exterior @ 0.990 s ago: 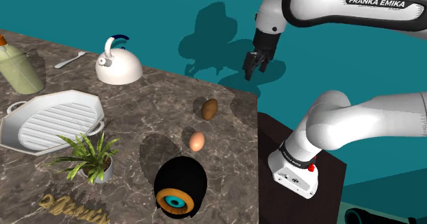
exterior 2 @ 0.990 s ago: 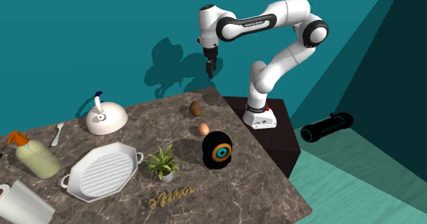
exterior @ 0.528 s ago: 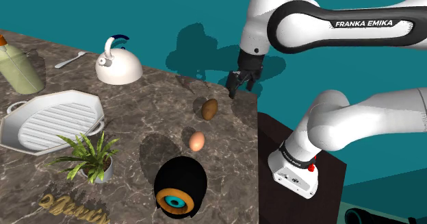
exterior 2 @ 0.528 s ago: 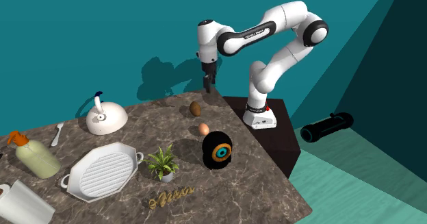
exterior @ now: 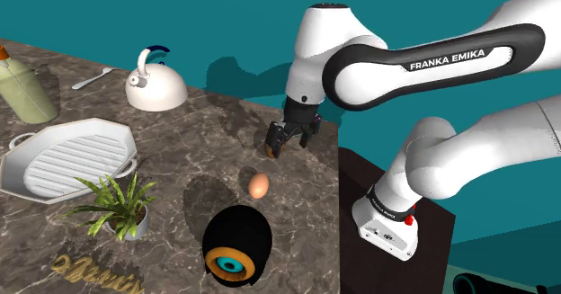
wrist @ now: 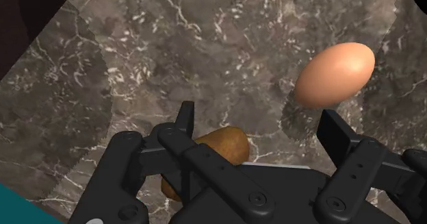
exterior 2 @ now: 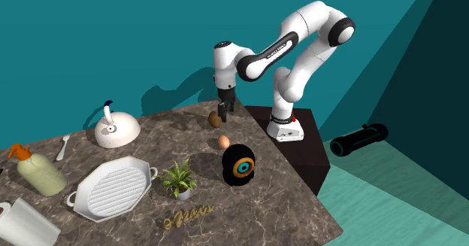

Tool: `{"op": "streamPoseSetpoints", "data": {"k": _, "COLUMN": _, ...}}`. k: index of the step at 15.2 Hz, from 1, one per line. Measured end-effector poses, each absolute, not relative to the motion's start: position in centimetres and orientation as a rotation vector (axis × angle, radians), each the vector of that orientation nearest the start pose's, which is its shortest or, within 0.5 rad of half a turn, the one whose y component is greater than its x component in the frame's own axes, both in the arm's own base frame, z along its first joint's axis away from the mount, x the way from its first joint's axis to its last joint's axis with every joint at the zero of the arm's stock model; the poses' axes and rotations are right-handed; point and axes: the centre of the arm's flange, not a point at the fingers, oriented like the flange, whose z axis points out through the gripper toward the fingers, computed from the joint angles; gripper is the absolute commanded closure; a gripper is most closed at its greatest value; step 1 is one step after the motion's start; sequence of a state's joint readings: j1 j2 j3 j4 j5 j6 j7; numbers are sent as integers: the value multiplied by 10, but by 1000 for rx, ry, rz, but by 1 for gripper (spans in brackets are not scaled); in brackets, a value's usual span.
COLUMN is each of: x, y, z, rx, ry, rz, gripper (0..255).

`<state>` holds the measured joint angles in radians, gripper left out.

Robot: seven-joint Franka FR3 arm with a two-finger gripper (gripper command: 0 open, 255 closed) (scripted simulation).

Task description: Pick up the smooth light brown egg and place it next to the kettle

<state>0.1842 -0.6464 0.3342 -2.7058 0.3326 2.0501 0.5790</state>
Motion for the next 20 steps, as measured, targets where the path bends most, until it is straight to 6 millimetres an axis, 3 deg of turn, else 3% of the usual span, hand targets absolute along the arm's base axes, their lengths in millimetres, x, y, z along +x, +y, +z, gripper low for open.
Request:
{"op": "streamPoseSetpoints", "data": {"k": 7, "x": 308, "y": 251, "z": 364, "rx": -2973, "ry": 546, "rz": 94, "gripper": 0}}
{"op": "streamPoseSetpoints", "data": {"k": 14, "x": 308, "y": 262, "z": 327, "rx": -2966, "ry": 558, "rz": 94, "gripper": 0}}
{"op": "streamPoseSetpoints", "data": {"k": 20, "x": 308, "y": 263, "z": 320, "rx": -2965, "ry": 558, "rz": 93, "gripper": 0}}
